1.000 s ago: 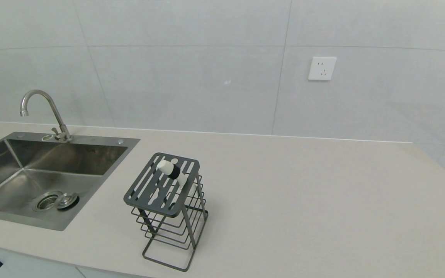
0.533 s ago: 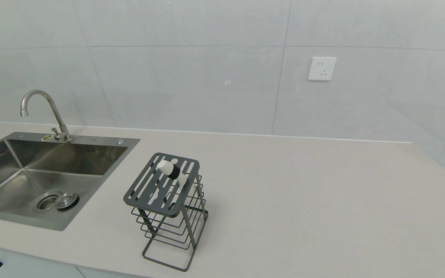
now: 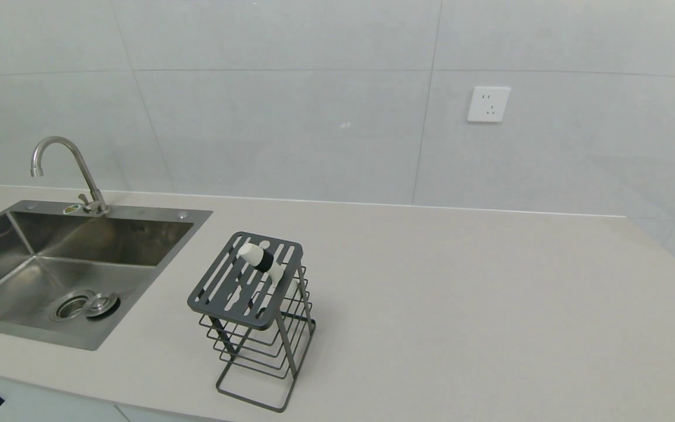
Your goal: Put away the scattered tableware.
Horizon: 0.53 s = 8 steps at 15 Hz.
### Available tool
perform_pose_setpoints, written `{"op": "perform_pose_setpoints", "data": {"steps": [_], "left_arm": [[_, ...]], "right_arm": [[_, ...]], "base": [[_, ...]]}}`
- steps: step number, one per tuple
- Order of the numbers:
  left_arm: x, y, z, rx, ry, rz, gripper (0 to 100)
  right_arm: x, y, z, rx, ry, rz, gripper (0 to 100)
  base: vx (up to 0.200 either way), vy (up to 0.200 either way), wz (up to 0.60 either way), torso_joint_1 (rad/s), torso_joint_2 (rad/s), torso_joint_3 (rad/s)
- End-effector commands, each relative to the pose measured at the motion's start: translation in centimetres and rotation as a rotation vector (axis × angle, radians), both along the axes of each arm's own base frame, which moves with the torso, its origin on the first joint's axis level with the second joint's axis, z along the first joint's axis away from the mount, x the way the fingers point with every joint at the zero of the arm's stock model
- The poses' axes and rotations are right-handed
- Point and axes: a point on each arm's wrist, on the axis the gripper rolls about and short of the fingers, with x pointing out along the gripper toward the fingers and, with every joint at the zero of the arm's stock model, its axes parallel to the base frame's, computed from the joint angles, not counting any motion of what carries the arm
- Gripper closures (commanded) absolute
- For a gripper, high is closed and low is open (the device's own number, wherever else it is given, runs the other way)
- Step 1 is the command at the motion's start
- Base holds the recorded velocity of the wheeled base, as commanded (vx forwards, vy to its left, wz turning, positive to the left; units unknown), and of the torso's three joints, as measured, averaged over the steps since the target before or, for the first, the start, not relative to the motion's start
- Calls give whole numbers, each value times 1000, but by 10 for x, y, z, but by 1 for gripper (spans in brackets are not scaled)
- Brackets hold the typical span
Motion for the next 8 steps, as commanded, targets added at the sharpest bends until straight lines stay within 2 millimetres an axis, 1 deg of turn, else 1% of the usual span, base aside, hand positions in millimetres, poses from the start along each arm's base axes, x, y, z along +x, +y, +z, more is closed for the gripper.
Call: {"op": "perform_pose_setpoints", "data": {"steps": [1,3,8], "left_arm": [[0,0,0,1,0,0,0],[0,0,0,-2,0,2,0],[0,0,0,-5,0,0,0]], "right_arm": [[0,0,0,-4,1,15,0],[0,0,0,-2,3,18,0],[0,0,0,1,4,18,0]], "base": [[0,0,0,0,0,0],[0,0,0,0,0,0],[0,0,-600,5,-1,3]]}}
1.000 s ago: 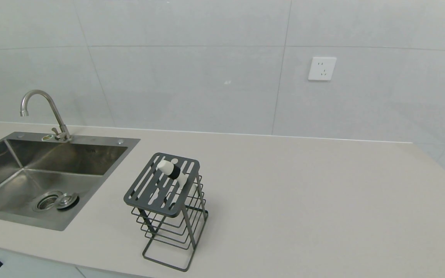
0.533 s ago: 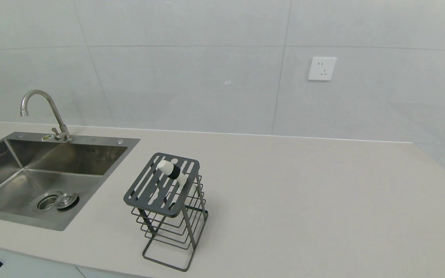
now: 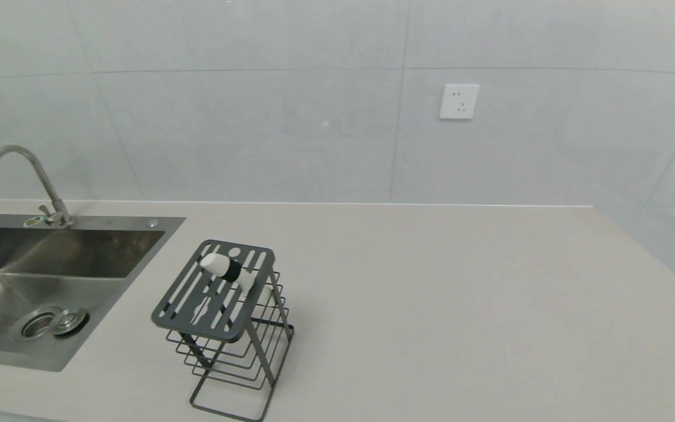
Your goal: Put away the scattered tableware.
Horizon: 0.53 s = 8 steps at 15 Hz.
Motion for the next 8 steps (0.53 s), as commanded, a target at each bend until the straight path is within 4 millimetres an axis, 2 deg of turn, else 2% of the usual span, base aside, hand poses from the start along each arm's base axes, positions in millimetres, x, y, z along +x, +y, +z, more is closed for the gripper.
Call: {"op": "perform_pose_setpoints", "data": {"steps": [1,8], "left_arm": [[0,0,0,-1,0,0,0],[0,0,0,2,-1,0,0]], "right_arm": [[0,0,0,-1,1,0,0],[0,0,0,-2,0,2,0]], "base": [[0,0,-600,12,2,-7],[0,0,0,0,0,0]]}}
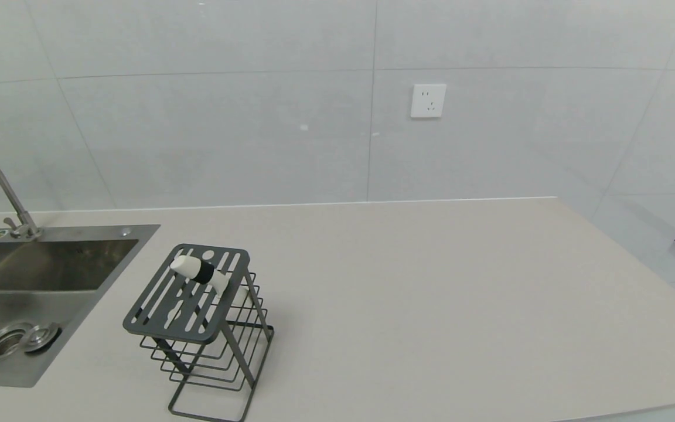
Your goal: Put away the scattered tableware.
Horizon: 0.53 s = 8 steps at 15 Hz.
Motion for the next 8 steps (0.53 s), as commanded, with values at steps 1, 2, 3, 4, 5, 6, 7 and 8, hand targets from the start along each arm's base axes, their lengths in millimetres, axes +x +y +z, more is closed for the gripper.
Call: {"op": "perform_pose_setpoints", "data": {"steps": [1,2,3,4,5,6,7,8], "left_arm": [[0,0,0,0,1,0,0],[0,0,0,0,1,2,0],[0,0,0,0,1,0,0],[0,0,0,0,1,0,0],[0,0,0,0,1,0,0],[0,0,0,0,1,0,0],[0,0,0,0,1,0,0],[0,0,0,0,1,0,0]], "right_arm": [[0,0,0,0,0,1,0],[0,0,0,0,0,-1,0],[0,0,0,0,0,1,0],[0,0,0,0,0,-1,0],[0,0,0,0,0,-1,0],[0,0,0,0,0,-1,0],[0,0,0,0,0,-1,0],[0,0,0,0,0,-1,0]], "base": [[0,0,0,0,0,0],[0,0,0,0,0,0],[0,0,0,0,0,0],[0,0,0,0,0,0],[0,0,0,0,0,0],[0,0,0,0,0,0],[0,0,0,0,0,0],[0,0,0,0,0,0]]}}
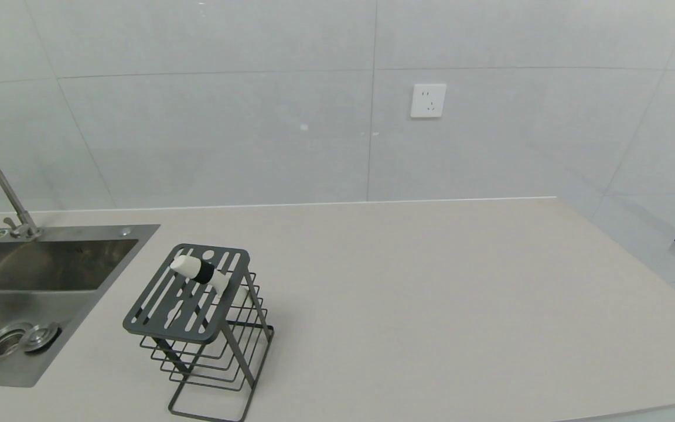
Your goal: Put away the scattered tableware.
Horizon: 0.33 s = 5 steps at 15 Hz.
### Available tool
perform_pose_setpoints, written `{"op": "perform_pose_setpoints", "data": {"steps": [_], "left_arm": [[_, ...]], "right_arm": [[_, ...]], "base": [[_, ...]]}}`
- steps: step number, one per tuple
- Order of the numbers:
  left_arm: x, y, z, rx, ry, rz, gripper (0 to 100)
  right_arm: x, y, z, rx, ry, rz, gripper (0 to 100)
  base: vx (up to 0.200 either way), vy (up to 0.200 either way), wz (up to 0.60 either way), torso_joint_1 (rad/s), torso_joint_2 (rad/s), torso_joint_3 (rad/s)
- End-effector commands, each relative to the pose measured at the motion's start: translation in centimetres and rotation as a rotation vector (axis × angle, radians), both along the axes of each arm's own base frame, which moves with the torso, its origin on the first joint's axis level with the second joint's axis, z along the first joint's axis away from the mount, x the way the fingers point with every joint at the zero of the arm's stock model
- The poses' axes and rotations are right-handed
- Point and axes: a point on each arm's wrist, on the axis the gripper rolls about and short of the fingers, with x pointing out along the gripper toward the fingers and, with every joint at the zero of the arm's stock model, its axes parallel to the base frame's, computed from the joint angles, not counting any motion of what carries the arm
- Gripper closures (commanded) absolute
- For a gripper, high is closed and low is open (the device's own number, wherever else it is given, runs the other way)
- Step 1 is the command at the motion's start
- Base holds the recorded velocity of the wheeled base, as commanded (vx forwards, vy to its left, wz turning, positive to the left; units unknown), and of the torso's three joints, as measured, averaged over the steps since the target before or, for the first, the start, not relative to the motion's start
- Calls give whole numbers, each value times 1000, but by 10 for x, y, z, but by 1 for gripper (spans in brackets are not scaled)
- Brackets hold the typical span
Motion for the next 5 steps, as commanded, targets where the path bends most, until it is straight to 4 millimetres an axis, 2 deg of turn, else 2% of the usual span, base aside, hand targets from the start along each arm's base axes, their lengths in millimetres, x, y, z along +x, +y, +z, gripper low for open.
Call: {"op": "perform_pose_setpoints", "data": {"steps": [1,5], "left_arm": [[0,0,0,0,1,0,0],[0,0,0,0,1,0,0]], "right_arm": [[0,0,0,0,1,0,0],[0,0,0,0,1,0,0]], "base": [[0,0,0,0,0,0],[0,0,0,0,0,0]]}}
